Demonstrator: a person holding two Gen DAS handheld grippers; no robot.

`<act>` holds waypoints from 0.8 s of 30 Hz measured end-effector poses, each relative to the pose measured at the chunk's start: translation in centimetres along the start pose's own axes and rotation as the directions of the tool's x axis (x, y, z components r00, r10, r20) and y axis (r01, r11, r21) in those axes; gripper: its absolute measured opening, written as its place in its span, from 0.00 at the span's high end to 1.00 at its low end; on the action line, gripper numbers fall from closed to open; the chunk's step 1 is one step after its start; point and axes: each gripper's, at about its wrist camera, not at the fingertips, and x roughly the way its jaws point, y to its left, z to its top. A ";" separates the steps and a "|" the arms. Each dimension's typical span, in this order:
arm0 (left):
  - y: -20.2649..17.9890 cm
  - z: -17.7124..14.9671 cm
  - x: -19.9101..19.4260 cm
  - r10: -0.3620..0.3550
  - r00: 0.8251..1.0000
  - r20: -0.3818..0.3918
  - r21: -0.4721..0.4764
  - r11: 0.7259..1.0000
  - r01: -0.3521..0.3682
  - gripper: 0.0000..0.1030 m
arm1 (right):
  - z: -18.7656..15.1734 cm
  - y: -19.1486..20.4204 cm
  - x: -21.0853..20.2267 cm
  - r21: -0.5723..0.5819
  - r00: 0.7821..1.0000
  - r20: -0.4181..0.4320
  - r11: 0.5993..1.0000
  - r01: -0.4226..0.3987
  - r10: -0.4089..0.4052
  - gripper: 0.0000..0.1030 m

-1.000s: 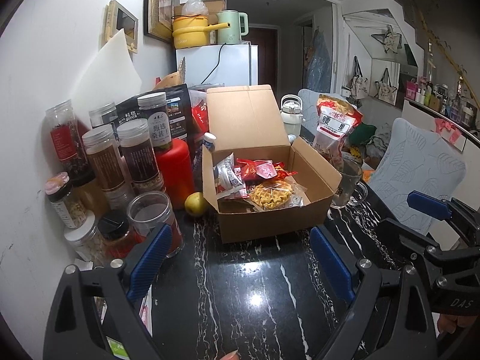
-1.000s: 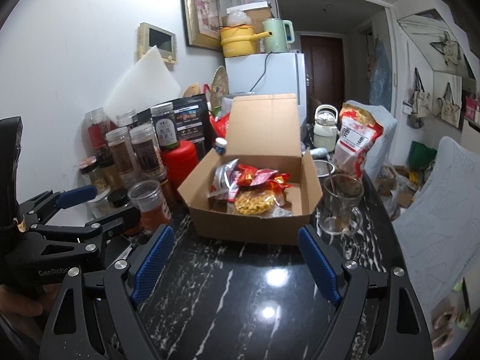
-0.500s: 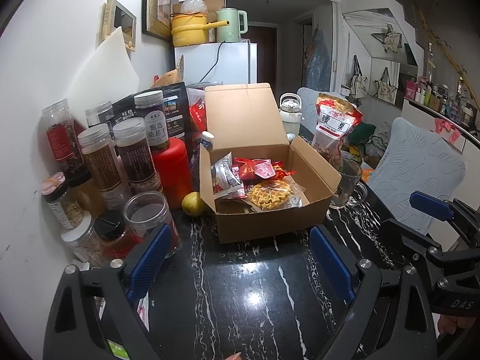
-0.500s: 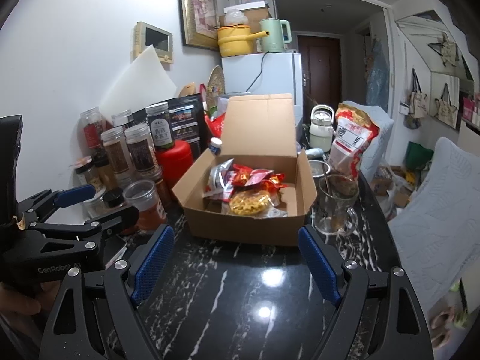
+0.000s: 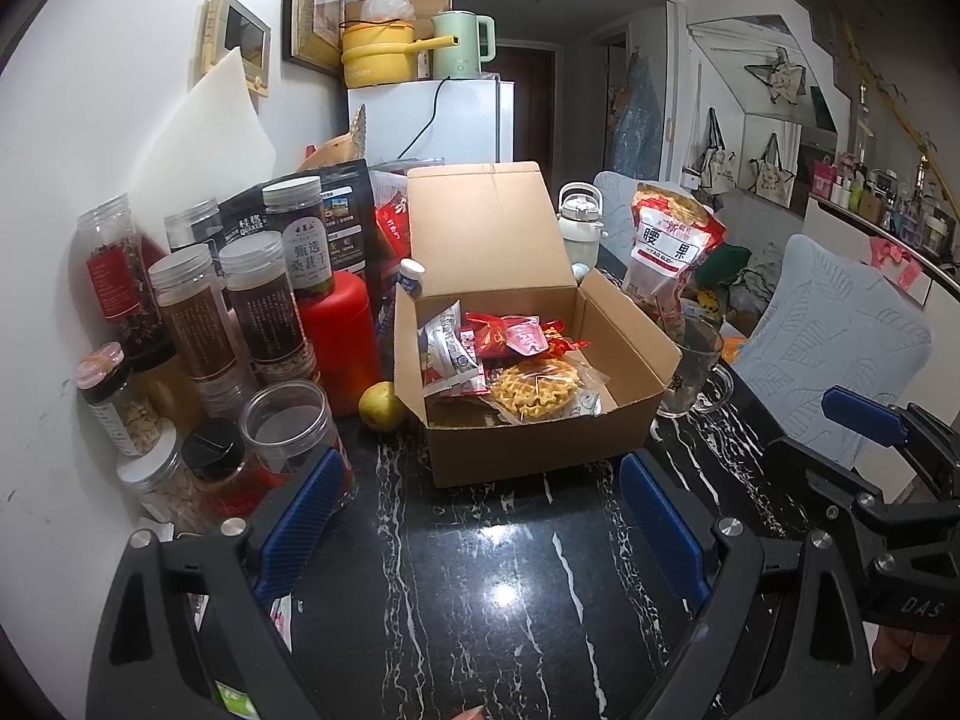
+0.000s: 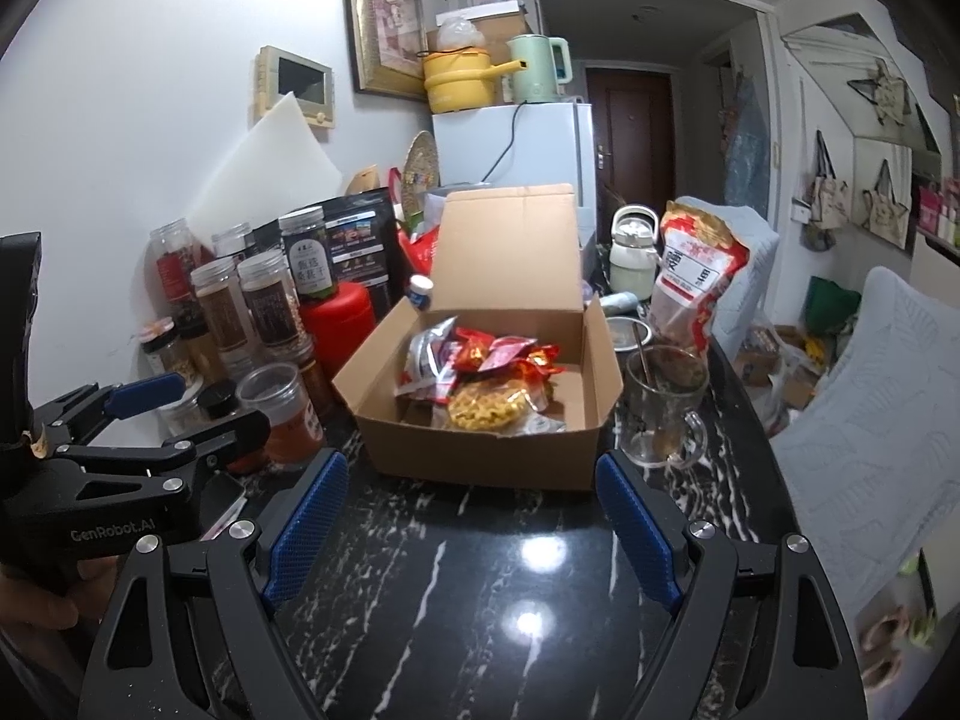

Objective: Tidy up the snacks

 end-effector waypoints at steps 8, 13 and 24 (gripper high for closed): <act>-0.6 0.3 0.6 -0.008 1.000 -0.016 0.004 1.000 0.008 0.08 | -0.1 -0.5 0.2 0.017 1.000 -0.010 1.000 0.018 -0.018 0.17; -1.2 0.4 0.9 -0.009 0.999 -0.032 0.013 1.000 0.010 0.08 | -0.2 -0.8 0.2 0.024 0.999 -0.015 0.999 0.036 -0.036 0.17; -1.6 0.5 1.0 -0.019 0.999 -0.034 0.021 1.000 0.020 0.08 | -0.2 -1.2 -0.2 0.034 0.998 -0.011 0.998 0.054 -0.054 0.17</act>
